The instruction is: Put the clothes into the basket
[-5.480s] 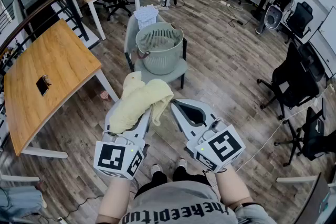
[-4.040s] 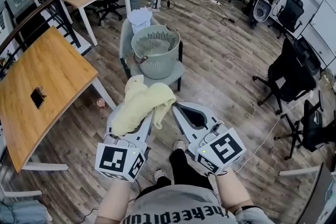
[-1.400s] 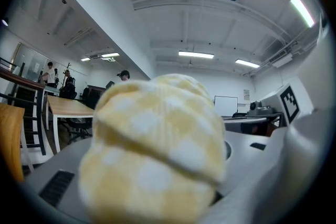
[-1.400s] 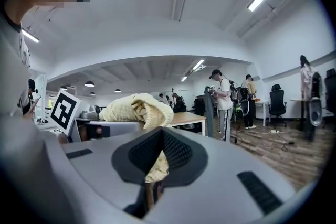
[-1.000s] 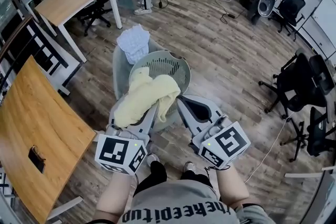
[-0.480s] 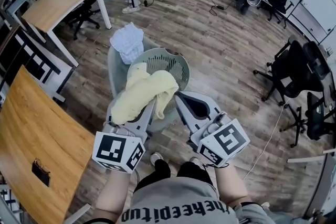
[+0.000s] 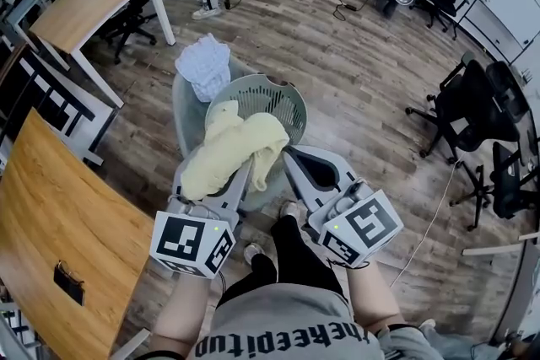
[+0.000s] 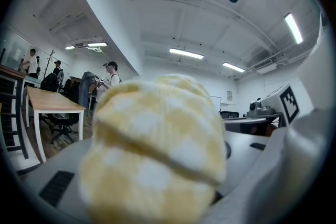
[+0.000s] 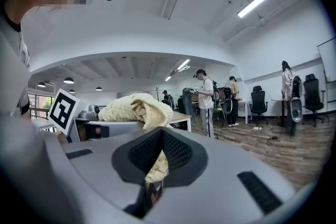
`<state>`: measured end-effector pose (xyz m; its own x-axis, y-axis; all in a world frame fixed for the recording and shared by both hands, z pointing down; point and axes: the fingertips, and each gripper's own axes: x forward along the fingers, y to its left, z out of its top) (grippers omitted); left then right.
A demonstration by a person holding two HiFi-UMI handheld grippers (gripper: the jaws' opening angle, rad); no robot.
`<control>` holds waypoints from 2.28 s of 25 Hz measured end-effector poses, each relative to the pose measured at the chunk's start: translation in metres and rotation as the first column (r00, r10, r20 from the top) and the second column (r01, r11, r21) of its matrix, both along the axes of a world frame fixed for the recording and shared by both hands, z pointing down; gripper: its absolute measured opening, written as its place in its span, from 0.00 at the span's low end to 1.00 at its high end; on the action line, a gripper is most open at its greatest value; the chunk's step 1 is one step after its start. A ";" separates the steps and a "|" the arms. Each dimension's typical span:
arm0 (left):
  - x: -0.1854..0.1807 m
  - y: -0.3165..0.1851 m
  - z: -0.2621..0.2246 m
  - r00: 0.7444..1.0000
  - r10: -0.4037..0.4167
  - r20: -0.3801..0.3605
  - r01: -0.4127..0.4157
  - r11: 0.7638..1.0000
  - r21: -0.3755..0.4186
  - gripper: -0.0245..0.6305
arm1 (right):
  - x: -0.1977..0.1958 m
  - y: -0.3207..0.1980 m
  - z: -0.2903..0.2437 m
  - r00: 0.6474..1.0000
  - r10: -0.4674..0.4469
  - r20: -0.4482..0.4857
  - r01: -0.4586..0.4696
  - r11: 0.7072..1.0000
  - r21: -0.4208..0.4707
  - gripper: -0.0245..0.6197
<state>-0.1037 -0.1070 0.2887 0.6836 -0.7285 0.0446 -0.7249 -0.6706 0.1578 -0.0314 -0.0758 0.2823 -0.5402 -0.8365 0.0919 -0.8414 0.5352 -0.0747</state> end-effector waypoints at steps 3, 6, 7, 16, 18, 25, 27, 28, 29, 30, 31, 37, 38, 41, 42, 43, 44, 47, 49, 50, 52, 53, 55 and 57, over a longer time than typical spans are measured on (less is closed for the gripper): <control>-0.002 -0.004 0.000 1.000 -0.008 0.001 0.008 1.000 -0.001 0.38 | -0.002 -0.006 0.000 1.000 -0.012 -0.005 0.012 1.000 0.002 0.05; -0.005 -0.011 -0.002 1.000 -0.023 0.001 0.023 1.000 0.001 0.38 | -0.005 -0.013 -0.001 1.000 -0.029 -0.009 0.029 1.000 0.007 0.05; -0.006 -0.014 -0.002 1.000 -0.028 0.002 0.028 1.000 0.002 0.38 | -0.005 -0.016 -0.002 0.999 -0.034 -0.009 0.035 0.999 0.008 0.05; -0.006 -0.045 0.003 0.998 -0.067 0.019 0.067 0.998 -0.011 0.38 | -0.005 -0.051 0.004 0.997 -0.079 0.001 0.079 0.997 -0.003 0.05; -0.001 -0.054 0.006 0.997 -0.071 0.021 0.071 0.997 -0.018 0.38 | -0.001 -0.061 0.006 0.996 -0.084 0.002 0.084 0.996 -0.009 0.05; 0.017 -0.086 0.011 0.996 -0.083 0.029 0.084 0.996 -0.036 0.38 | 0.017 -0.094 0.010 0.995 -0.099 0.008 0.100 0.995 -0.025 0.05; 0.021 -0.096 0.014 0.996 -0.089 0.030 0.090 0.995 -0.044 0.38 | 0.022 -0.105 0.013 0.994 -0.105 0.011 0.105 0.994 -0.032 0.05; 0.023 -0.101 0.016 0.995 -0.093 0.031 0.094 0.994 -0.050 0.38 | 0.023 -0.111 0.014 0.994 -0.108 0.012 0.109 0.993 -0.035 0.05; 0.025 -0.106 0.018 0.995 -0.096 0.031 0.098 0.994 -0.056 0.38 | 0.025 -0.116 0.017 0.994 -0.112 0.013 0.112 0.993 -0.040 0.05; 0.026 -0.111 0.021 0.994 -0.100 0.032 0.102 0.993 -0.064 0.38 | 0.026 -0.121 0.019 0.993 -0.116 0.013 0.117 0.992 -0.044 0.05; 0.027 -0.115 0.024 0.994 -0.104 0.033 0.106 0.992 -0.072 0.38 | 0.028 -0.125 0.022 0.993 -0.120 0.013 0.121 0.991 -0.050 0.05; 0.034 -0.137 0.046 0.991 -0.122 0.053 0.128 0.985 -0.116 0.38 | 0.035 -0.150 0.040 0.990 -0.138 0.025 0.140 0.986 -0.091 0.05; 0.035 -0.140 0.050 0.991 -0.125 0.056 0.131 0.983 -0.125 0.38 | 0.037 -0.153 0.044 0.990 -0.141 0.028 0.143 0.985 -0.098 0.05; 0.040 -0.146 0.062 0.989 -0.135 0.063 0.143 0.978 -0.152 0.38 | 0.043 -0.160 0.056 0.988 -0.151 0.029 0.153 0.981 -0.119 0.05; 0.042 -0.147 0.066 0.988 -0.138 0.065 0.147 0.976 -0.159 0.38 | 0.045 -0.162 0.059 0.988 -0.154 0.029 0.157 0.980 -0.125 0.05; 0.043 -0.149 0.069 0.988 -0.142 0.067 0.151 0.974 -0.167 0.38 | 0.046 -0.164 0.062 0.987 -0.158 0.031 0.160 0.978 -0.131 0.05; 0.043 -0.151 0.073 0.987 -0.145 0.068 0.154 0.972 -0.175 0.38 | 0.047 -0.166 0.064 0.986 -0.161 0.034 0.164 0.977 -0.135 0.05; 0.045 -0.157 0.083 0.985 -0.154 0.076 0.166 0.967 -0.195 0.38 | 0.050 -0.174 0.071 0.985 -0.170 0.041 0.175 0.974 -0.147 0.05; 0.044 -0.162 0.090 0.983 -0.163 0.088 0.178 0.963 -0.205 0.38 | 0.053 -0.180 0.075 0.984 -0.170 0.044 0.175 0.973 -0.154 0.05; 0.043 -0.165 0.094 0.981 -0.167 0.097 0.185 0.960 -0.210 0.38 | 0.054 -0.183 0.076 0.985 -0.168 0.048 0.174 0.972 -0.157 0.05; 0.041 -0.168 0.103 0.978 -0.177 0.113 0.199 0.954 -0.224 0.38 | 0.057 -0.188 0.079 0.984 -0.166 0.057 0.173 0.971 -0.166 0.05; 0.041 -0.168 0.108 0.976 -0.181 0.118 0.205 0.951 -0.233 0.38 | 0.058 -0.190 0.080 0.984 -0.166 0.059 0.174 0.970 -0.171 0.05; 0.041 -0.169 0.116 0.974 -0.185 0.128 0.213 0.945 -0.250 0.38 | 0.060 -0.192 0.084 0.984 -0.170 0.061 0.179 0.967 -0.180 0.05; 0.042 -0.169 0.124 0.973 -0.184 0.137 0.215 0.940 -0.266 0.38 | 0.059 -0.194 0.089 0.982 -0.176 0.060 0.185 0.964 -0.189 0.05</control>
<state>-0.0622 -0.2761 0.4132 0.5054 -0.7974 0.3297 -0.8622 -0.4515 0.2296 0.0273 -0.2701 0.3714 -0.6876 -0.6933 0.2157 -0.7259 0.6498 -0.2253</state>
